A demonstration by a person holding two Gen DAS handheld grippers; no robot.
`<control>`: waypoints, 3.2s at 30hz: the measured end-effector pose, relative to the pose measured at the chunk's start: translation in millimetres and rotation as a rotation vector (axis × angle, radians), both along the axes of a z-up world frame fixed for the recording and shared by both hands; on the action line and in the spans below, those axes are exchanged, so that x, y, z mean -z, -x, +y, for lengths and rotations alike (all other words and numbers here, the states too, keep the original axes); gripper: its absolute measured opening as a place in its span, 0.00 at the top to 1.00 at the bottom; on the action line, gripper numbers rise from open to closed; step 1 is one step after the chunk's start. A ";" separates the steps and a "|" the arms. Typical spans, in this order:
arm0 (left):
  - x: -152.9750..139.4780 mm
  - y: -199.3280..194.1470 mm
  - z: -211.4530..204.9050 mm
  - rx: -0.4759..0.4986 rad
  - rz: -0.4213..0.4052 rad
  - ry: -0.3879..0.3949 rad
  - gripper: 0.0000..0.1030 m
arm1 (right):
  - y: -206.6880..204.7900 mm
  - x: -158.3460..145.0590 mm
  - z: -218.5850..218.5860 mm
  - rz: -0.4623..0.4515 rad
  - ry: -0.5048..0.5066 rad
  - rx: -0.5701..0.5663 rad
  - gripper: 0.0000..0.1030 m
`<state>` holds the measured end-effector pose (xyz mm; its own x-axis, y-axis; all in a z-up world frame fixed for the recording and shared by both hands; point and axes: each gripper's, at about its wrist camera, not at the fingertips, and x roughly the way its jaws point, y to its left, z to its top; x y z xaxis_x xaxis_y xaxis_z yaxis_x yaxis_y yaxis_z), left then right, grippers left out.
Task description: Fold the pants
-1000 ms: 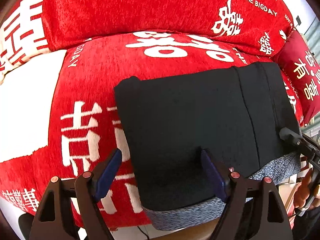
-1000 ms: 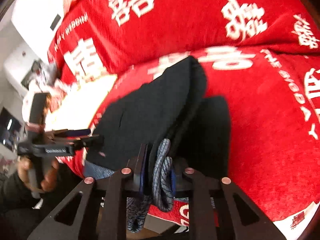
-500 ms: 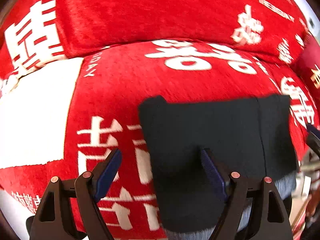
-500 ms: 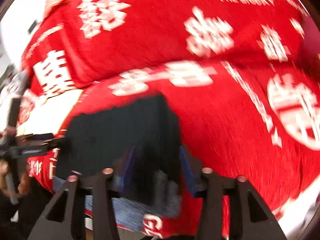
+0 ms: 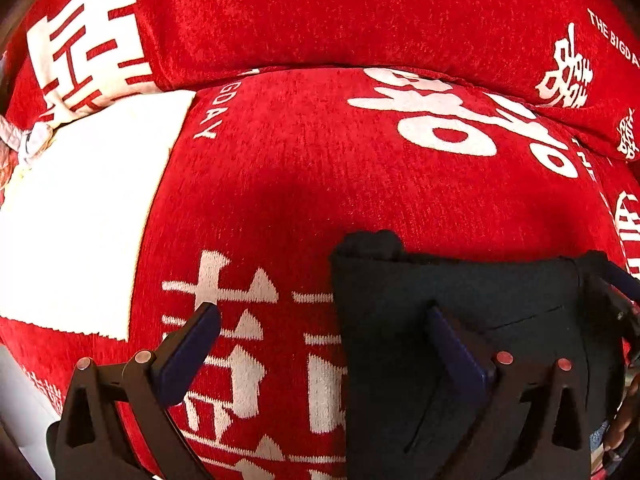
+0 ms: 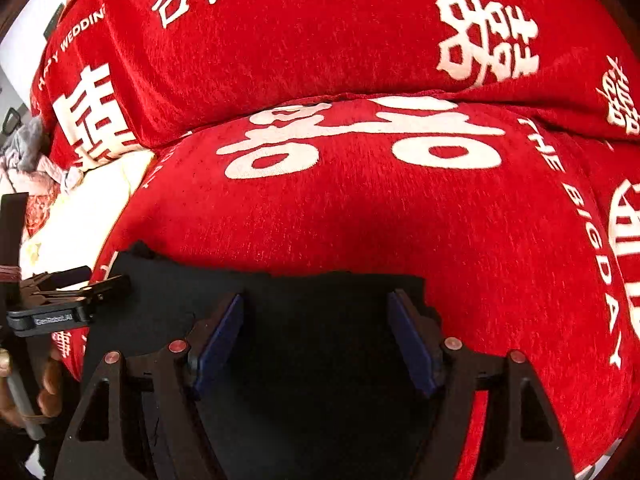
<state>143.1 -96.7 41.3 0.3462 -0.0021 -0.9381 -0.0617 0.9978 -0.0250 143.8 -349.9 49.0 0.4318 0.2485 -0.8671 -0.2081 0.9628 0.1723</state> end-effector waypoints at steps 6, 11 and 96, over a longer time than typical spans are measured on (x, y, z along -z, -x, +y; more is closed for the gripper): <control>-12.5 11.3 5.9 -0.015 0.010 0.030 0.00 | 4.7 2.9 3.0 -0.017 0.044 -0.037 0.25; -24.6 46.6 2.4 0.022 -0.011 0.057 0.00 | 6.1 2.5 7.3 -0.020 0.099 -0.044 0.25; -73.3 41.6 82.2 0.139 -0.062 0.373 0.56 | 63.1 -73.5 108.1 -0.064 -0.212 -0.125 0.52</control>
